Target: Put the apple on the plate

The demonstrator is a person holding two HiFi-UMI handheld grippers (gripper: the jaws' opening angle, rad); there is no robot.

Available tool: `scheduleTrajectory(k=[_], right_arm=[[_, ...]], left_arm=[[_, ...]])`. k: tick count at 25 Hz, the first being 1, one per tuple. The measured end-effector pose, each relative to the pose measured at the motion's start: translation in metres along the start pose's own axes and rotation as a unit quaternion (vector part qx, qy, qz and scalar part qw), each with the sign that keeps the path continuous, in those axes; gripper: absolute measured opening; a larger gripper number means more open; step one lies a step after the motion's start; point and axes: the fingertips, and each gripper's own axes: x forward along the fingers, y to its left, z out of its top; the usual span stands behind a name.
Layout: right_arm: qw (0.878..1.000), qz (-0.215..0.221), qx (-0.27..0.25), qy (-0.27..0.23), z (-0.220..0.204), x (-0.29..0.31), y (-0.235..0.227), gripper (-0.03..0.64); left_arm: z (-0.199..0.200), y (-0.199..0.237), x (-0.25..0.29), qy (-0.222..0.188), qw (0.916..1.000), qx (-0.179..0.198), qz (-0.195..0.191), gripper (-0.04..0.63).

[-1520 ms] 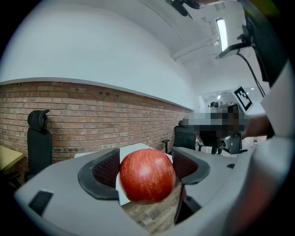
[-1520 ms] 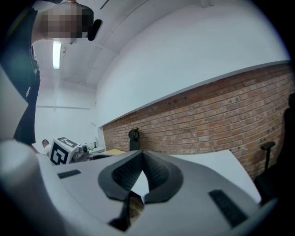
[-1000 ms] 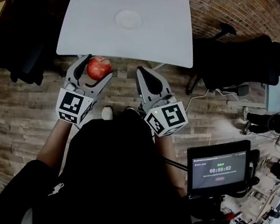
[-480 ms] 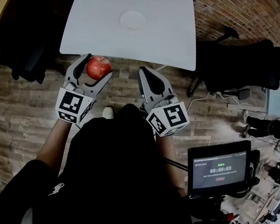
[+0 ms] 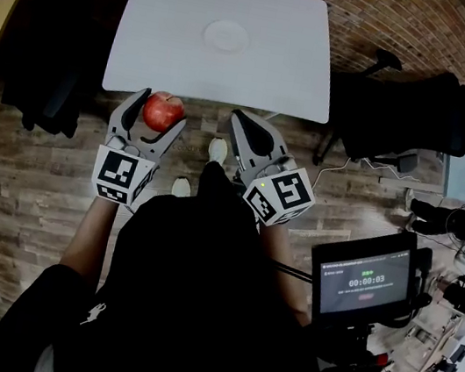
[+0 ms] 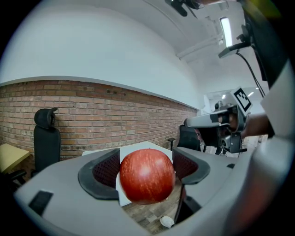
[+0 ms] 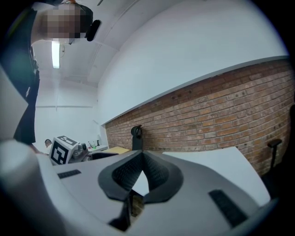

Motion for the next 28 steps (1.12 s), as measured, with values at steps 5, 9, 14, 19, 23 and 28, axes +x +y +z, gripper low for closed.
scheduleTrajectory(k=[5, 9, 14, 19, 23, 28], right_arm=[[1.000, 0.005, 0.001, -0.002, 0.000, 0.009, -0.003, 0.003], [1.000, 0.008, 0.002, -0.003, 0.002, 0.013, -0.001, 0.003], [1.000, 0.007, 0.004, -0.005, 0.004, 0.014, 0.000, 0.003], [1.000, 0.013, 0.002, -0.005, 0.008, 0.023, -0.022, 0.003], [1.000, 0.015, 0.012, 0.000, 0.013, 0.043, -0.071, 0.003], [1.000, 0.021, 0.019, 0.003, 0.016, 0.058, -0.095, 0.003]], left_arm=[[0.000, 0.007, 0.004, 0.001, 1.0000, 0.000, 0.006, 0.359], [0.003, 0.010, 0.002, -0.005, 0.9999, 0.005, 0.008, 0.360], [0.005, 0.012, 0.000, -0.004, 0.9999, 0.006, 0.009, 0.359], [0.008, 0.016, 0.021, -0.001, 0.9999, 0.005, 0.014, 0.359], [0.017, 0.024, 0.072, 0.000, 0.9999, 0.005, 0.015, 0.359], [0.025, 0.030, 0.097, 0.007, 0.9998, 0.007, 0.016, 0.359]])
